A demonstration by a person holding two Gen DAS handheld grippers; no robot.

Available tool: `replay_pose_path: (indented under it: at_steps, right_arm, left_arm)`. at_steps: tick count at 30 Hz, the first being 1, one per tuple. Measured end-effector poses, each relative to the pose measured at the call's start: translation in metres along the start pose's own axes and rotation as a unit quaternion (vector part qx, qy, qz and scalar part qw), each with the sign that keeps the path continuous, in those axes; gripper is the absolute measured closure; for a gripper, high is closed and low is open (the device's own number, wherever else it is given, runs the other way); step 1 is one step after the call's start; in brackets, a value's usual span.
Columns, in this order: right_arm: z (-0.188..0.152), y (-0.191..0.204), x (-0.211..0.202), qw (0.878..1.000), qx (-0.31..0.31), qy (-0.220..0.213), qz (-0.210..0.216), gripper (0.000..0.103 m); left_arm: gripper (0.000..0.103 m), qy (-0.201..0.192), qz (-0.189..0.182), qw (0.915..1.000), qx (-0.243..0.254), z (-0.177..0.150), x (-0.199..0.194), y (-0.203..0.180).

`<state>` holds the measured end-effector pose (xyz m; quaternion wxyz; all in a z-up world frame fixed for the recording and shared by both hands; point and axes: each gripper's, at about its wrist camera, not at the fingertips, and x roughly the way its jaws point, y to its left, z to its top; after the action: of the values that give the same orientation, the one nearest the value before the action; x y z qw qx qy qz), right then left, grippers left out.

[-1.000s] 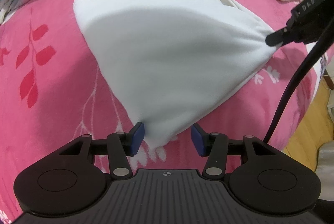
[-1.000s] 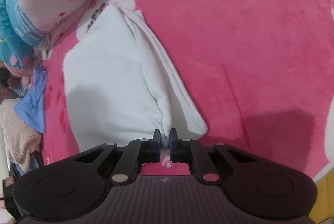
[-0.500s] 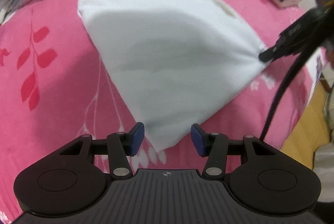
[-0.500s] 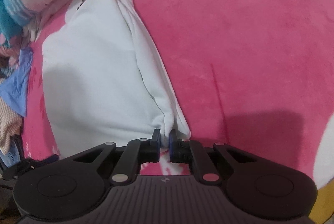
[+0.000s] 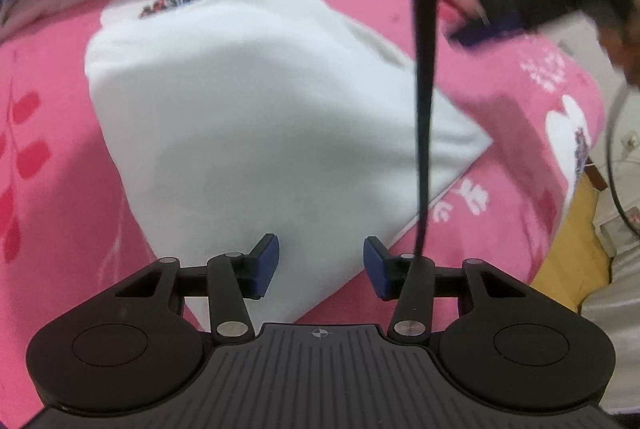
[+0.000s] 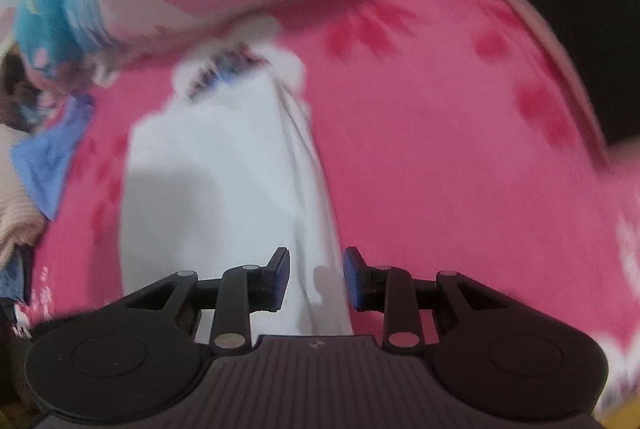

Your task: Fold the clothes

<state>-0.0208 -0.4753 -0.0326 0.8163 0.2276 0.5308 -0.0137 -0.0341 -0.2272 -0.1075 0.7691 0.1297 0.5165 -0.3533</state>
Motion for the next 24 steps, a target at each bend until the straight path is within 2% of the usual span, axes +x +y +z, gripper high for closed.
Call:
replay_pose_path:
  at_steps: [2,6,11,13,14,15,18,20,24]
  right_arm:
    - [0.025,0.012,0.019,1.000,-0.013,-0.013,0.013,0.071]
    - [0.068,0.011,0.053,0.999,-0.035,-0.032,0.028,0.071]
    - [0.101,0.026,0.086,0.994,-0.106,-0.032,0.021,0.071]
    - [0.105,0.033,0.097,0.990,-0.136,-0.023,0.021,0.077]
    - [0.105,0.036,0.098,0.988,-0.152,-0.027,0.019,0.098]
    - [0.105,0.039,0.099,0.985,-0.167,-0.033,0.018,0.101]
    - [0.105,0.043,0.085,0.980,-0.186,-0.075,0.000,0.102]
    - [0.105,0.042,0.085,0.979,-0.186,-0.086,-0.007,0.102]
    - [0.103,0.034,0.108,0.979,-0.189,-0.076,-0.028,0.102]
  left_arm:
    - [0.056,0.005,0.003,1.0000,-0.006,-0.002,0.006,0.000]
    - [0.056,0.007,0.004,0.9998,-0.017,-0.002,0.009,0.001]
    - [0.056,0.008,0.008,0.9997,-0.022,-0.003,0.013,0.000]
    - [0.056,0.008,0.010,0.9996,-0.025,-0.003,0.014,0.000]
    - [0.056,0.008,0.010,0.9995,-0.027,-0.003,0.015,0.000]
    - [0.056,0.009,0.011,0.9995,-0.030,-0.003,0.016,0.000]
    - [0.056,0.010,0.013,0.9994,-0.031,-0.004,0.015,-0.002]
    - [0.056,0.011,0.012,0.9995,-0.026,-0.004,0.017,-0.002]
    - [0.056,0.012,0.008,0.9997,-0.019,-0.003,0.018,-0.001]
